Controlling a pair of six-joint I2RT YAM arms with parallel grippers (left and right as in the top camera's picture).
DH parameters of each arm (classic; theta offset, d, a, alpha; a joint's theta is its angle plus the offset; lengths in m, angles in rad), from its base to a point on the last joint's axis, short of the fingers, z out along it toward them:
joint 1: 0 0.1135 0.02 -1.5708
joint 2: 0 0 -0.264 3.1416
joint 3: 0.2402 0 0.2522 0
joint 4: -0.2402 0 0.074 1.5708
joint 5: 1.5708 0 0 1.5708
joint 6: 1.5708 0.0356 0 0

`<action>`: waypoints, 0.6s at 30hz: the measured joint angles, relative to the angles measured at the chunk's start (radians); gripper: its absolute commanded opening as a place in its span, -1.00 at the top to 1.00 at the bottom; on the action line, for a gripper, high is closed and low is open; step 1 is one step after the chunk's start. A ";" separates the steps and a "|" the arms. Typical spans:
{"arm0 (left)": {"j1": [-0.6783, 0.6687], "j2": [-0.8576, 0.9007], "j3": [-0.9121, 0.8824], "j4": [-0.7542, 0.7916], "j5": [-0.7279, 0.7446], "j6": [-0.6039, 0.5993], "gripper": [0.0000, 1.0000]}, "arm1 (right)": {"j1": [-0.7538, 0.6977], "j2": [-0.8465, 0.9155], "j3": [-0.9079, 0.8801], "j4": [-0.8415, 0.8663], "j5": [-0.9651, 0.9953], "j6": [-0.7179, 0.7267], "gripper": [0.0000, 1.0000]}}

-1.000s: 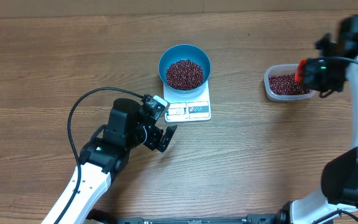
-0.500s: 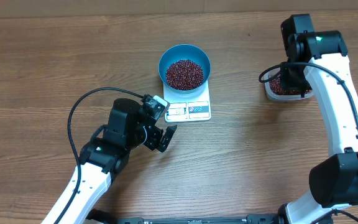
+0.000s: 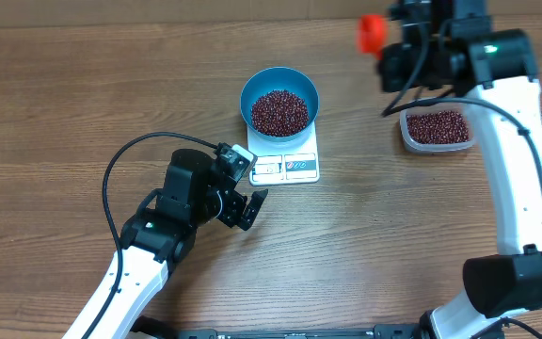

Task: Scoop item into bowl and weigh 150g on scale
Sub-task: 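Carry the empty scoop left back over the blue bowl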

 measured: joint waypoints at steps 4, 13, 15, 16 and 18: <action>0.000 0.000 0.000 0.000 0.000 0.000 -0.99 | 0.098 0.025 0.000 0.004 -0.061 -0.060 0.93; 0.000 0.000 0.000 0.000 0.000 0.000 -0.99 | 0.202 0.153 -0.008 0.012 -0.011 -0.120 0.93; 0.000 0.000 0.000 0.000 0.000 0.000 -0.99 | 0.212 0.198 -0.009 0.014 0.018 -0.131 0.92; 0.000 0.000 0.000 0.000 0.000 0.000 -0.99 | 0.214 0.209 -0.010 0.013 0.022 -0.134 0.93; 0.000 0.000 0.000 0.000 0.000 0.000 -0.99 | 0.220 0.239 -0.010 0.014 0.037 -0.139 0.93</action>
